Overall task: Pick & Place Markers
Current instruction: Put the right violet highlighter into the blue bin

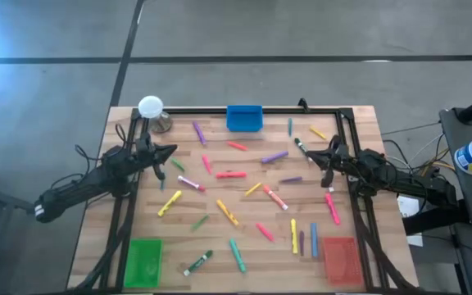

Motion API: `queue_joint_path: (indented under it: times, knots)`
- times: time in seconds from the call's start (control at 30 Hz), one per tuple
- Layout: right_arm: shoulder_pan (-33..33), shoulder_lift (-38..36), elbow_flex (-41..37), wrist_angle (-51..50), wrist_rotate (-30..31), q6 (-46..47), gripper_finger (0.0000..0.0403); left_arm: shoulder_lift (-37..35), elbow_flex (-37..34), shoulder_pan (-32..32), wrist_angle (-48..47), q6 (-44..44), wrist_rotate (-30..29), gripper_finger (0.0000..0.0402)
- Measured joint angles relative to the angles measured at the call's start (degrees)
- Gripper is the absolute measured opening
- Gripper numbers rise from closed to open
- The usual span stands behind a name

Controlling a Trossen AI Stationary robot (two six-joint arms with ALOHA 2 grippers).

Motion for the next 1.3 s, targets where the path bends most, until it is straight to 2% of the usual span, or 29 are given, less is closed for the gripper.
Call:
queue_joint_path:
  times: [0.23, 0.33, 0.53, 0.7, 0.87, 1.03, 1.17, 1.3]
  knots:
    - [0.01, 0.0, 0.0, 7.39, -0.23, 7.61, 0.0008, 0.01, 0.01, 0.01, 0.0, 0.01, -0.01, 0.0]
    - [0.02, 0.48, 0.0, 10.73, -2.73, 8.78, 0.0008, 0.02, 0.0, 0.01, 0.0, 0.0, 0.0, 0.0]
    - [0.04, 6.92, 0.02, 17.5, -3.04, 7.54, 0.0008, 0.01, 0.01, 0.02, 0.0, 0.0, -0.02, 0.0]
    - [0.04, 17.52, 0.02, 23.0, -2.86, 7.5, 0.0012, 0.01, 0.01, 0.01, 0.0, 0.01, 0.0, 0.0]
    - [0.0, 28.71, 2.97, 24.09, -1.27, 7.52, 0.004, 0.02, 0.0, 0.02, 0.0, 0.0, 0.0, 0.0]
    - [-0.01, 42.58, 8.72, 21.27, 1.78, 8.23, 0.0085, 0.0, 0.0, 0.0, 0.0, 0.0, 0.0, 0.0]
    - [-0.96, 55.01, 14.24, 20.66, 1.9, 8.33, 0.012, 0.0, 0.01, 0.02, 0.0, 0.0, -0.02, 0.0]
    - [-2.65, 65.73, 21.81, 14.2, 1.07, 6.72, 0.0147, 0.02, 0.01, 0.0, 0.0, 0.02, -0.02, 0.0]
